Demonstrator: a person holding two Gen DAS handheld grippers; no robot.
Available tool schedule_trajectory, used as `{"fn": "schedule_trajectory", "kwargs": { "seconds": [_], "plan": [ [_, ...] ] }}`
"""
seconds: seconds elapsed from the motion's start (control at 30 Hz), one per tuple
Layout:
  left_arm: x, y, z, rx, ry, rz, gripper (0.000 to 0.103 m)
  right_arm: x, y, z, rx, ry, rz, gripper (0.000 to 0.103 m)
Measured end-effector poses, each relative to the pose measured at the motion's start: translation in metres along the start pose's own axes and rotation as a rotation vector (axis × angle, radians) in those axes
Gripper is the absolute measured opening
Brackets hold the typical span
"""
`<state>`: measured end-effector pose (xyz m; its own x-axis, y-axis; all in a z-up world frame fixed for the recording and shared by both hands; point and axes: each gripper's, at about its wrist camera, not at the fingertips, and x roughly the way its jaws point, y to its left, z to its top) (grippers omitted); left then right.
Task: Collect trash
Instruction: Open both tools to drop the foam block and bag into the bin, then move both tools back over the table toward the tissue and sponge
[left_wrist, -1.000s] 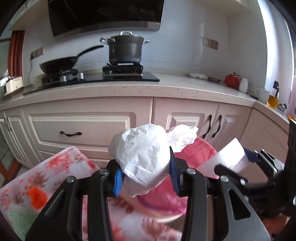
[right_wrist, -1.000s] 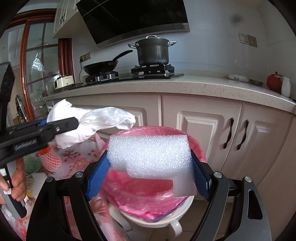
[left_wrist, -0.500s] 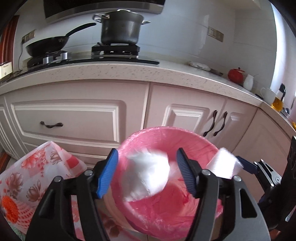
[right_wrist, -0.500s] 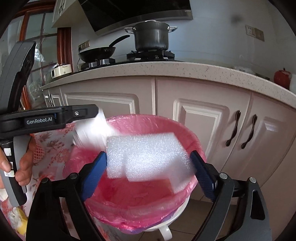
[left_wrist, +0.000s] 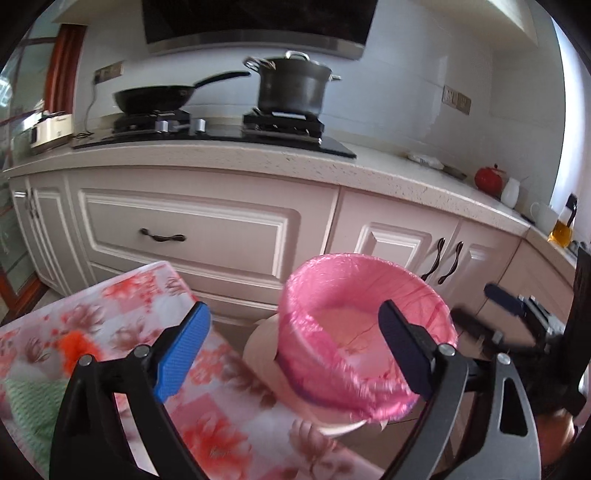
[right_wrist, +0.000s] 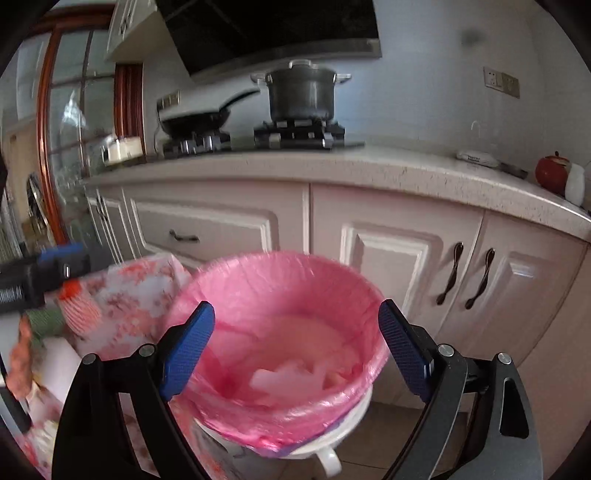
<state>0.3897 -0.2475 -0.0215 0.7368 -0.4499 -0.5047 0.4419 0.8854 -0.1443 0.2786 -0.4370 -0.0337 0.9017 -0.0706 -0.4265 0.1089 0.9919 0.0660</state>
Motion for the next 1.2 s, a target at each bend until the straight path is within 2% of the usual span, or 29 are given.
{"fn": "schedule_trajectory", "kwargs": {
  "seconds": [0.27,0.5,0.73,0.8,0.93,1.03,1.2],
  "plan": [
    [-0.112,0.053,-0.048,0.032,-0.059,0.149,0.098,-0.059,0.039,-0.005,0.025,-0.032,0.091,0.085],
    [-0.206,0.108,-0.116,0.021,-0.007,0.302,0.098,-0.082,0.112,-0.039,0.006,0.057,0.23,0.085],
    [-0.285,0.152,-0.18,0.014,0.059,0.451,0.098,-0.096,0.18,-0.085,-0.021,0.149,0.316,0.085],
    [-0.301,0.162,-0.196,-0.017,0.069,0.456,0.098,-0.098,0.194,-0.097,-0.03,0.189,0.344,0.085],
    [-0.318,0.171,-0.23,-0.062,0.099,0.461,0.098,-0.103,0.22,-0.117,-0.075,0.234,0.338,0.085],
    [-0.318,0.176,-0.253,-0.063,0.134,0.498,0.098,-0.102,0.229,-0.131,-0.085,0.267,0.334,0.085],
    [-0.307,0.188,-0.269,-0.107,0.193,0.513,0.098,-0.091,0.236,-0.146,-0.088,0.331,0.313,0.085]
  ]
}}
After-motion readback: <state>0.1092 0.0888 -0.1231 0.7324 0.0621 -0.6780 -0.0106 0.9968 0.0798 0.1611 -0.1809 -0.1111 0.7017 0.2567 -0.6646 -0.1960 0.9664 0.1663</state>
